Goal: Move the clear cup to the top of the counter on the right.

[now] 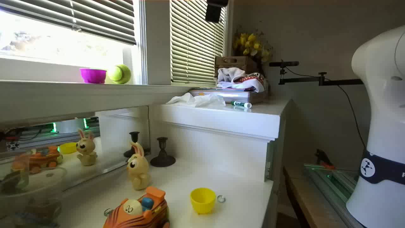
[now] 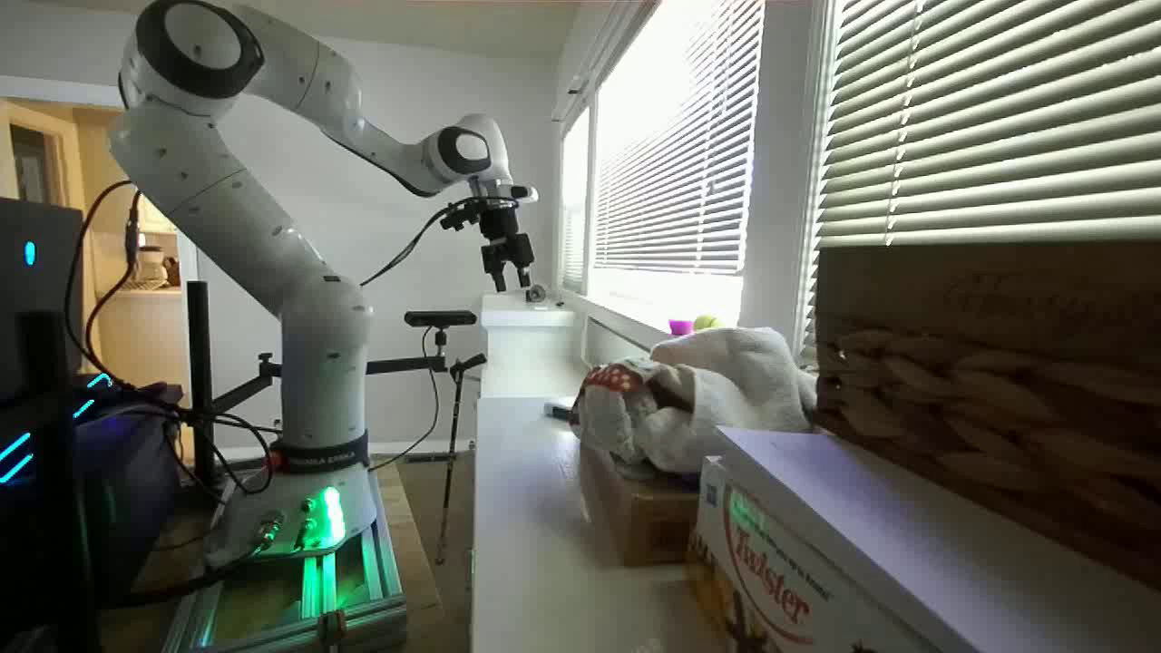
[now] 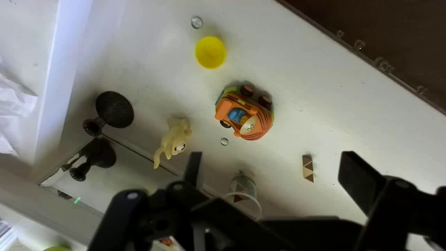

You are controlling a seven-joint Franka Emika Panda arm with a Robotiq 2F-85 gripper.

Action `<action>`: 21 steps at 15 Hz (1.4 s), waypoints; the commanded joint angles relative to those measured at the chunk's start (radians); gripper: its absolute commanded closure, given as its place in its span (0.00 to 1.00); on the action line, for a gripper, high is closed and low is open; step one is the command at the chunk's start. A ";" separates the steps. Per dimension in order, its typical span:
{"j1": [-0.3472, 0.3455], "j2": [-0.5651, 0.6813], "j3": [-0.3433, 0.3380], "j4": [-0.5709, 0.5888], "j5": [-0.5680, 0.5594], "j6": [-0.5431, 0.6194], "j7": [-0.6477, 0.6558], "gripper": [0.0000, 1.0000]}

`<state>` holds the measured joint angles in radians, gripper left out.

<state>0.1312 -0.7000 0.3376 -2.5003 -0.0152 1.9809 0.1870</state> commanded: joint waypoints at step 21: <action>0.030 0.136 -0.113 -0.016 -0.003 0.261 -0.137 0.00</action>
<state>0.1366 -0.6381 0.2862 -2.5141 -0.0152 2.1098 0.1301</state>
